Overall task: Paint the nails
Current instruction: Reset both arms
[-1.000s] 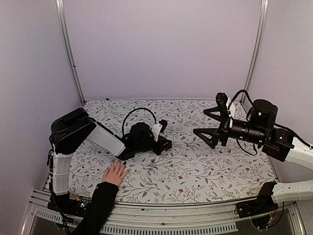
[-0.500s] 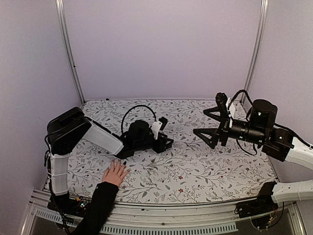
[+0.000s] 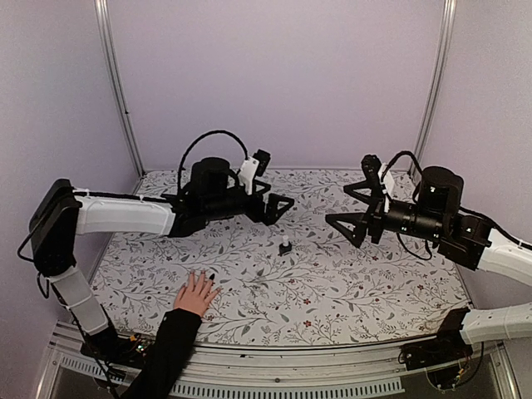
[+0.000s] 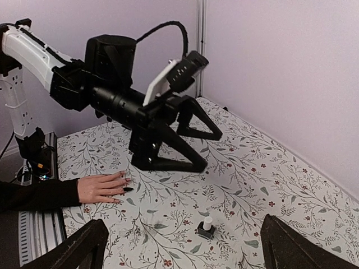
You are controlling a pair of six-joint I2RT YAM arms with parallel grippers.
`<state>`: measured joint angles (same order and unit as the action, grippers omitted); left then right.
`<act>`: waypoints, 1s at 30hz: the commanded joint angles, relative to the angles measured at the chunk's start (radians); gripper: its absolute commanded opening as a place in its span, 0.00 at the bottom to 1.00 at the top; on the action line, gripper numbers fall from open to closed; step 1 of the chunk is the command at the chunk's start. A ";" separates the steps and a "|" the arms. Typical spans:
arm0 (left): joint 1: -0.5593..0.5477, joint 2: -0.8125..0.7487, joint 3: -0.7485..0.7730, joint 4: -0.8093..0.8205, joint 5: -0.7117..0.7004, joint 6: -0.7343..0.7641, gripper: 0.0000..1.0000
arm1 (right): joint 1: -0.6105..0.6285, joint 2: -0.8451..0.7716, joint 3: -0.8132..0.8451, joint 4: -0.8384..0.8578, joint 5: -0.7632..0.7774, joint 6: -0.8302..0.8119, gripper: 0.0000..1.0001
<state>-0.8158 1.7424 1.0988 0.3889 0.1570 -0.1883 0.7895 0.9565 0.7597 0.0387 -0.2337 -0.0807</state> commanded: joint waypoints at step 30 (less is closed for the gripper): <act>0.314 -0.354 -0.333 -0.236 -0.218 -0.201 1.00 | -0.424 0.011 -0.349 0.382 -0.148 0.334 0.99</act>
<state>-0.5125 1.3693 0.7692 0.1211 -0.0498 -0.3828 0.3717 0.9894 0.4187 0.3660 -0.3759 0.2386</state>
